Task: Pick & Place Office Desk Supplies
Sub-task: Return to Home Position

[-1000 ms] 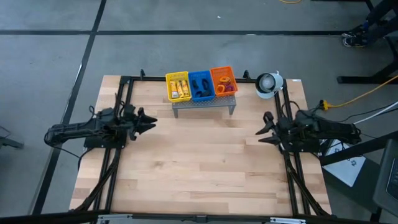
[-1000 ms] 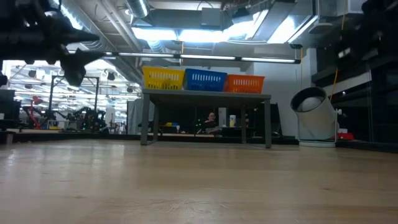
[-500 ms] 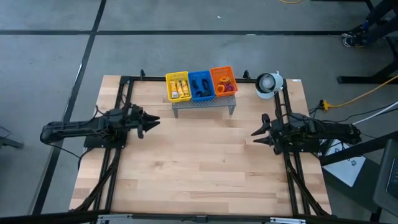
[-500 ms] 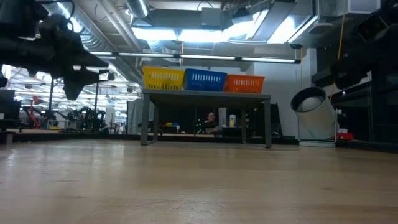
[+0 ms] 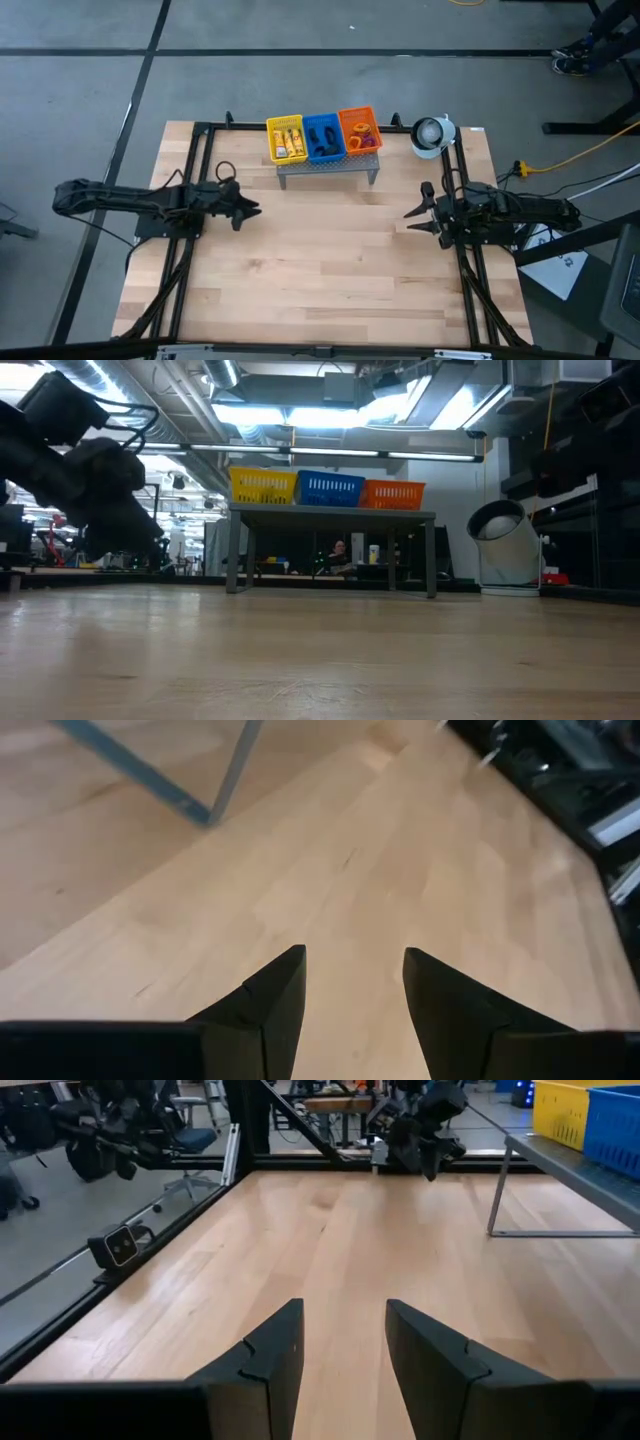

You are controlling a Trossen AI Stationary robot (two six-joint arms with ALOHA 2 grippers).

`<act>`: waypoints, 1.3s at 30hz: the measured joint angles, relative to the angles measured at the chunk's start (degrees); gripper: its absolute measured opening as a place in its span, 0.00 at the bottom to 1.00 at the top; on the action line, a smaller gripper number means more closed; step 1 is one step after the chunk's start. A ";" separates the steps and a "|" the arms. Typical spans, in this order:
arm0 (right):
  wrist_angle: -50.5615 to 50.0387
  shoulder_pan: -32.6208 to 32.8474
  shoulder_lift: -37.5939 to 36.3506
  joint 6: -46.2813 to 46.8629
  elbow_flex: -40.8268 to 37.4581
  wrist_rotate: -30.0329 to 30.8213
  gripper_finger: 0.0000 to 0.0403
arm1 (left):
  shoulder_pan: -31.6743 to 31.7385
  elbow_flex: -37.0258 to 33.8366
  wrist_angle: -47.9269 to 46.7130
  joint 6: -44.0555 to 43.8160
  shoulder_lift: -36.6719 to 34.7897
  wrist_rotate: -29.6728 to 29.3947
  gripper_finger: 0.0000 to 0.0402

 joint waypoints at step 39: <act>0.02 0.00 0.00 0.25 0.04 0.11 0.36 | 0.00 -0.02 1.09 -0.07 1.17 -0.13 0.41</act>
